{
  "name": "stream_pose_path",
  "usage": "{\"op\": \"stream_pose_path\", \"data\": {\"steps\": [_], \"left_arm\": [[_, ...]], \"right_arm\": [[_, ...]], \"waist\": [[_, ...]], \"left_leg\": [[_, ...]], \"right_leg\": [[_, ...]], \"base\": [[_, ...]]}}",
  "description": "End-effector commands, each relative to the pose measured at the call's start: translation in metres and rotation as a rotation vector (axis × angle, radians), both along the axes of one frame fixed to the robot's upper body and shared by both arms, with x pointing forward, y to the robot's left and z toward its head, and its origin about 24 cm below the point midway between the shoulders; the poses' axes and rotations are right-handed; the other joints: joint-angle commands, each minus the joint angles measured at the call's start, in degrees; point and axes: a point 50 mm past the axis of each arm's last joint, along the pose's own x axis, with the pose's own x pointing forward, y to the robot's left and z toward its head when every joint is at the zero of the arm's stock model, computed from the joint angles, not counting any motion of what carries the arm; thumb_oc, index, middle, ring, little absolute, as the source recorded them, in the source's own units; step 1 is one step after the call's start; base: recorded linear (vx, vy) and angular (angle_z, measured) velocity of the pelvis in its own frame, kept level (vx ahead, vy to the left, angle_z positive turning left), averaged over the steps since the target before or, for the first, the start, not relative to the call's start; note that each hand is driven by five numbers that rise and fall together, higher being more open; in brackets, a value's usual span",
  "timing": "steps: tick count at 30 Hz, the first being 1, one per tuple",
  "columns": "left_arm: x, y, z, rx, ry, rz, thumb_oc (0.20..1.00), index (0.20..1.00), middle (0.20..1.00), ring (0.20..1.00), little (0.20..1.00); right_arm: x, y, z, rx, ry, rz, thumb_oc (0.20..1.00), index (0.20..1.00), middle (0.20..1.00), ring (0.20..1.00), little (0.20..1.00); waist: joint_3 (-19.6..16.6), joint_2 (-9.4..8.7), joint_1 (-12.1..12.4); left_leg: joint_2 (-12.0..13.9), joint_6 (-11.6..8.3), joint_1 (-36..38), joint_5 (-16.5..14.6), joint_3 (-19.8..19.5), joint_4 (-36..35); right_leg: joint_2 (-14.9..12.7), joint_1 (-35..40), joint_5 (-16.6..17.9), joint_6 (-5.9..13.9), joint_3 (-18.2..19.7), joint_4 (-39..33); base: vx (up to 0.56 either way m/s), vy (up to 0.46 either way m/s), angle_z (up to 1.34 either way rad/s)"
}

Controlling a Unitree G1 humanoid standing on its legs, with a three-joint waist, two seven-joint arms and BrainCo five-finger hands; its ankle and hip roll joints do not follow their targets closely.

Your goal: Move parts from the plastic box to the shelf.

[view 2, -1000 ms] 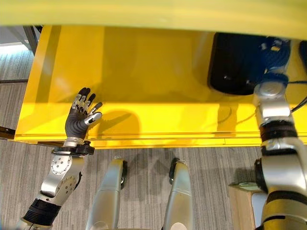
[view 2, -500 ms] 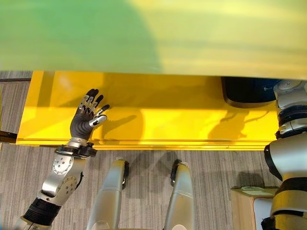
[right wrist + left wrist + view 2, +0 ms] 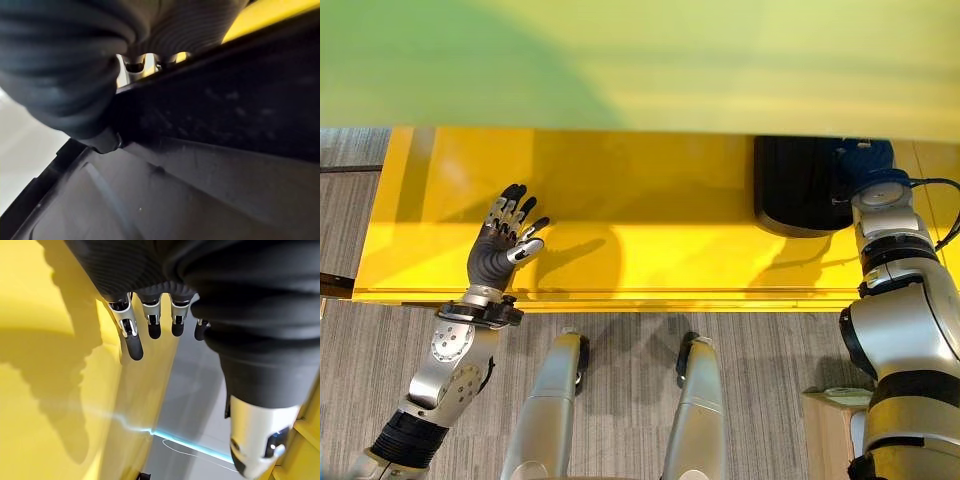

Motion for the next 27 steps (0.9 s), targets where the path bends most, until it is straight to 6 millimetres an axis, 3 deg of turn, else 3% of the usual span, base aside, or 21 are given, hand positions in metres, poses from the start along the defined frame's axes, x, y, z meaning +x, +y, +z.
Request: {"op": "stream_pose_path", "data": {"steps": [1,27], "left_arm": [[-0.003,0.003,-0.022,-0.006,0.103,0.019,1.0,1.0,1.0,1.0,1.0],[-0.004,0.005,-0.02,-0.006,0.095,0.035,1.0,1.0,1.0,1.0,1.0]], "right_arm": [[-0.003,-0.007,0.029,0.068,-0.162,-0.037,0.2,0.2,0.2,0.2,0.2],[-0.007,-0.007,0.063,-0.036,-0.251,-0.048,0.2,0.2,0.2,0.2,0.2]], "waist": [[0.4,0.6,0.3],[0.2,0.97,0.8]], "left_leg": [[2.3,-2.98,0.3,0.4,-5.0,-2.7],[1.8,-2.82,-2.4,0.3,-5.2,-0.7]], "right_leg": [[0.9,0.1,-0.9,-1.74,-0.6,0.3],[0.9,-2.2,-1.4,-1.77,-0.3,2.1]], "base": [[0.0,0.0,0.0],[0.0,-0.001,0.0]]}}
